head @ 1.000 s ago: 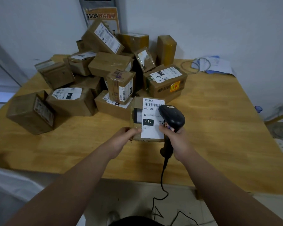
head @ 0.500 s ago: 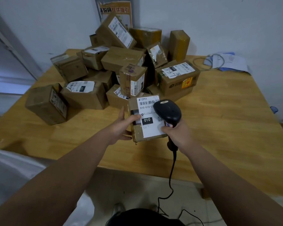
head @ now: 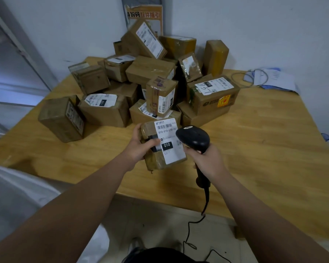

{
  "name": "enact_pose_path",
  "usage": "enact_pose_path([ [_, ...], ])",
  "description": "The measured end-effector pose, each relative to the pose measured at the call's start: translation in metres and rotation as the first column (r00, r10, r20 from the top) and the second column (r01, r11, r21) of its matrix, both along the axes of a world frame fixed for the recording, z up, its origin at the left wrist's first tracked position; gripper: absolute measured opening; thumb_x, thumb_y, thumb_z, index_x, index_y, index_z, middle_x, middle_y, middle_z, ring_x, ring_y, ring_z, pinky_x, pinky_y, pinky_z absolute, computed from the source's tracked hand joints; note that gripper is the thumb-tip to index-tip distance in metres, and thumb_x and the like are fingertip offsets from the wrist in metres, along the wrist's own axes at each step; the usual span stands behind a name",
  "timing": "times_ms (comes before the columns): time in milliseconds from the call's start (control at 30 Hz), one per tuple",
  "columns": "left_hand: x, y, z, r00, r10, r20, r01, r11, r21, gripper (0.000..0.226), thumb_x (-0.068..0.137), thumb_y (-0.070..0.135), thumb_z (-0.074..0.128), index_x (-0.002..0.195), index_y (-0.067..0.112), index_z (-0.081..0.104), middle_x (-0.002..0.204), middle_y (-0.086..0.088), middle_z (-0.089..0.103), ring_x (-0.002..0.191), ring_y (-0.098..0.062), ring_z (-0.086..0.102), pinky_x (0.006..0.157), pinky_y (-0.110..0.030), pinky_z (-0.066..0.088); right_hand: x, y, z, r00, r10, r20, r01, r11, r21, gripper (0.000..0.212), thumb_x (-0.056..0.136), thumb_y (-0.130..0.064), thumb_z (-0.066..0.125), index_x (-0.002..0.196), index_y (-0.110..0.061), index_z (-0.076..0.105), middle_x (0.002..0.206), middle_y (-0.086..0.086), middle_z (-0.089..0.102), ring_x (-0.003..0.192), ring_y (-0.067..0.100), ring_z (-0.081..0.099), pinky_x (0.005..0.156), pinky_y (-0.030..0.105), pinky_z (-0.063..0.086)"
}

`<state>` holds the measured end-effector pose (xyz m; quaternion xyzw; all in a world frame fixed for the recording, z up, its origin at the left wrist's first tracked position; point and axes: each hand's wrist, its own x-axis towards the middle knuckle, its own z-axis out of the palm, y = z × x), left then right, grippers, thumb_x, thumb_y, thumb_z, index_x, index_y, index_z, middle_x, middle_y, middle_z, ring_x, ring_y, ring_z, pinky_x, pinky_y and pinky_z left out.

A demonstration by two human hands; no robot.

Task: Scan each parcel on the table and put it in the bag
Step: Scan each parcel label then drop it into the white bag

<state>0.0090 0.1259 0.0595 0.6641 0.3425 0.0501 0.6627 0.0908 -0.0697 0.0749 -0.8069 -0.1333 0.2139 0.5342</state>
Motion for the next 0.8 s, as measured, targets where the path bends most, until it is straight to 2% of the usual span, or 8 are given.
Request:
enact_pose_path([
  [67,-0.003,0.006,-0.002,1.0,0.031,0.005,-0.031,0.999,0.016,0.081,0.084,0.02,0.073,0.145,0.04,0.022,0.117,0.004,0.052,0.096,-0.008,0.056,0.07,-0.03,0.05,-0.006,0.0,0.003,1.0,-0.001,0.001,0.001,1.0,0.013,0.024,0.082,-0.026,0.074,0.076,-0.004,0.068,0.05,-0.006,0.056,0.056,0.019,0.06,0.059,0.038,0.05],
  [133,-0.006,0.007,-0.004,1.0,0.03,0.007,-0.03,0.998,0.05,0.082,0.084,0.018,0.074,0.145,0.036,0.023,0.12,0.004,0.05,0.099,-0.011,0.055,0.075,-0.029,0.05,-0.012,0.001,0.007,1.0,0.005,0.002,-0.005,1.0,0.018,0.02,0.084,-0.025,0.073,0.069,-0.014,0.064,0.045,-0.013,0.054,0.055,0.015,0.059,0.057,0.032,0.048],
  [267,-0.011,0.005,-0.008,0.997,0.064,0.033,-0.067,0.994,0.09,0.081,0.085,0.017,0.072,0.145,0.033,0.022,0.111,0.012,0.046,0.104,-0.012,0.048,0.071,-0.022,0.047,-0.021,0.003,0.006,0.999,-0.017,-0.041,0.017,1.0,0.004,0.019,0.083,-0.022,0.071,0.074,-0.006,0.066,0.052,0.0,0.055,0.052,0.016,0.058,0.06,0.038,0.053],
  [433,-0.01,0.005,-0.012,0.996,0.078,0.05,-0.082,0.993,0.082,0.082,0.085,0.016,0.072,0.146,0.034,0.021,0.119,0.008,0.045,0.107,-0.014,0.049,0.079,-0.029,0.049,-0.028,0.003,0.004,0.997,0.007,-0.082,-0.005,1.0,0.019,0.018,0.083,-0.02,0.071,0.074,-0.006,0.066,0.052,0.002,0.055,0.047,0.013,0.056,0.058,0.035,0.052],
  [633,-0.008,0.006,-0.015,0.995,0.082,0.053,-0.087,0.991,0.097,0.083,0.084,0.017,0.073,0.146,0.034,0.021,0.122,0.006,0.045,0.112,-0.016,0.048,0.085,-0.033,0.049,-0.027,0.004,0.009,0.996,-0.005,-0.087,0.009,0.999,0.043,0.014,0.083,-0.019,0.071,0.081,-0.005,0.068,0.055,0.003,0.056,0.051,0.014,0.057,0.062,0.041,0.057],
  [800,-0.007,0.006,-0.017,0.995,0.089,0.052,-0.094,0.99,0.106,0.084,0.084,0.018,0.072,0.147,0.034,0.019,0.121,0.007,0.044,0.113,-0.017,0.047,0.088,-0.037,0.049,-0.028,0.003,0.007,0.996,0.01,-0.087,-0.007,0.999,0.035,0.014,0.083,-0.019,0.071,0.076,-0.008,0.067,0.055,0.004,0.056,0.05,0.015,0.057,0.062,0.038,0.056],
])
